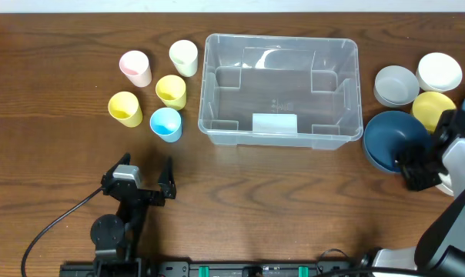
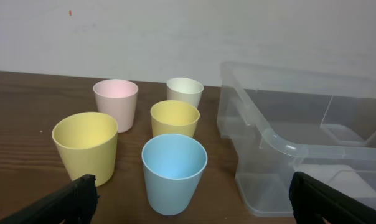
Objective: Pack container
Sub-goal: 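Grasp the rim of the dark teal bowl with the right gripper, then lift the teal bowl and carry it over the clear bin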
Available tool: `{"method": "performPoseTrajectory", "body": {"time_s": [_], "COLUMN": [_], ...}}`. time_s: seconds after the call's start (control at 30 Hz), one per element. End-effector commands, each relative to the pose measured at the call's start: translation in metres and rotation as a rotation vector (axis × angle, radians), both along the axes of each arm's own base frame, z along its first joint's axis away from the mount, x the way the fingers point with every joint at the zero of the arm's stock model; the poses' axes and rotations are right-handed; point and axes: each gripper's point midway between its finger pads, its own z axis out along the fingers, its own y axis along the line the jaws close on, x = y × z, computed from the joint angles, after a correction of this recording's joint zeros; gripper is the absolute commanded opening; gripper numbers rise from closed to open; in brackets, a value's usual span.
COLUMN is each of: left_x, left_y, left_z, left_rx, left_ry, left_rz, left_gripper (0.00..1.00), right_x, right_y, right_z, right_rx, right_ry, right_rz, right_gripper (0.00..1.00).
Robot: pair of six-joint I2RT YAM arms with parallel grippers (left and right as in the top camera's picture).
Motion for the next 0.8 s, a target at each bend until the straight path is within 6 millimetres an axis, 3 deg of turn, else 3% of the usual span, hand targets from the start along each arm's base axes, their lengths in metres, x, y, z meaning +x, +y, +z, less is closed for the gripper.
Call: {"method": "performPoseTrajectory", "body": {"time_s": [0.0, 0.6, 0.77], "left_x": [0.0, 0.0, 0.0], "left_y": [0.0, 0.0, 0.0], "left_z": [-0.016, -0.016, -0.016], "left_rx": [-0.007, -0.007, -0.007], "left_ry": [0.046, 0.046, 0.046], "left_rz": [-0.001, -0.001, -0.001], "left_gripper": [0.98, 0.98, 0.98], "right_x": [0.007, -0.007, -0.008], "right_y": [-0.01, -0.018, -0.017], "right_z": [0.013, 0.009, 0.008], "right_rx": [-0.042, -0.097, -0.094], "right_ry": [-0.006, 0.058, 0.062], "right_rz": [0.007, 0.009, 0.01], "right_gripper": [0.31, 0.33, 0.29]}}
